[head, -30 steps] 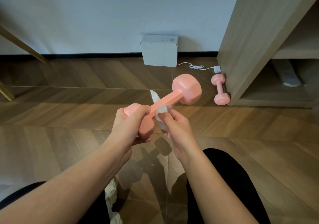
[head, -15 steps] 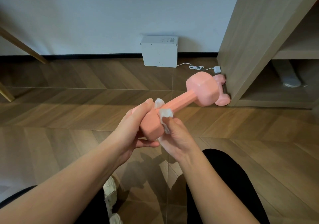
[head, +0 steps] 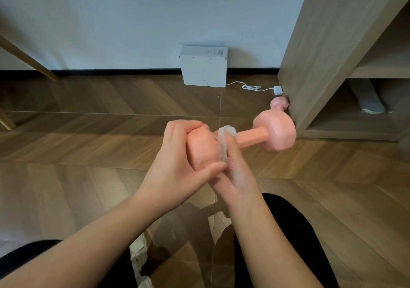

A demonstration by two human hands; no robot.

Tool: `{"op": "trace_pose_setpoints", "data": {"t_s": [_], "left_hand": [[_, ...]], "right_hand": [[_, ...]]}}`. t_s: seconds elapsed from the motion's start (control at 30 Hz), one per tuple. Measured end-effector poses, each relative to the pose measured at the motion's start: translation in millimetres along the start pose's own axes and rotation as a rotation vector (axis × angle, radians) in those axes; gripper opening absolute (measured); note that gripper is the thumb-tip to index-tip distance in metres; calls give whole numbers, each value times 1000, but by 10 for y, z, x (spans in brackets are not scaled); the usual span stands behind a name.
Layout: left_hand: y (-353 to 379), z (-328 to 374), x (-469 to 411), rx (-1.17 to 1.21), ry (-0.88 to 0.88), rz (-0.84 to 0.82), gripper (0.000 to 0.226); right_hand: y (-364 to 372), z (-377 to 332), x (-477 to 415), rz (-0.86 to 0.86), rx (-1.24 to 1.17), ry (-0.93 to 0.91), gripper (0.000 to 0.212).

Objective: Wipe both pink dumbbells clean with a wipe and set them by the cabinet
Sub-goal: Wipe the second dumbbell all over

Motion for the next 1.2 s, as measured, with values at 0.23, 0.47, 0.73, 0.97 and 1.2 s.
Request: {"op": "trace_pose_setpoints", "data": {"t_s": [0.23,0.47,0.73,0.97,1.2], "left_hand": [[-88,351,-20,-267,377,-12,74],[-48,418,0,-393,406,-25,68],[66,198,16,-228,211,-134,75],[287,-319,122,676,-735,-340,77],[336,-391,258,924,-886,-255,28]], "right_hand": [[120,-174,123,-46,-185,35,24],[40,-220,134,41,-311,-20,20],[-138,-162,82,118,-120,-101,25],[-67,-300,38,60,93,-268,6],[-91,-220,-11,118,380,-186,20]]}}
Point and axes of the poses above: each hand's wrist, its own x-axis away from the middle knuckle, its own y-axis out of the palm, z = x × y, the point moved 7 cm from there along -x, towards the middle knuckle, and after that the axes turned 3 degrees about -x, right-handed, at the moved point
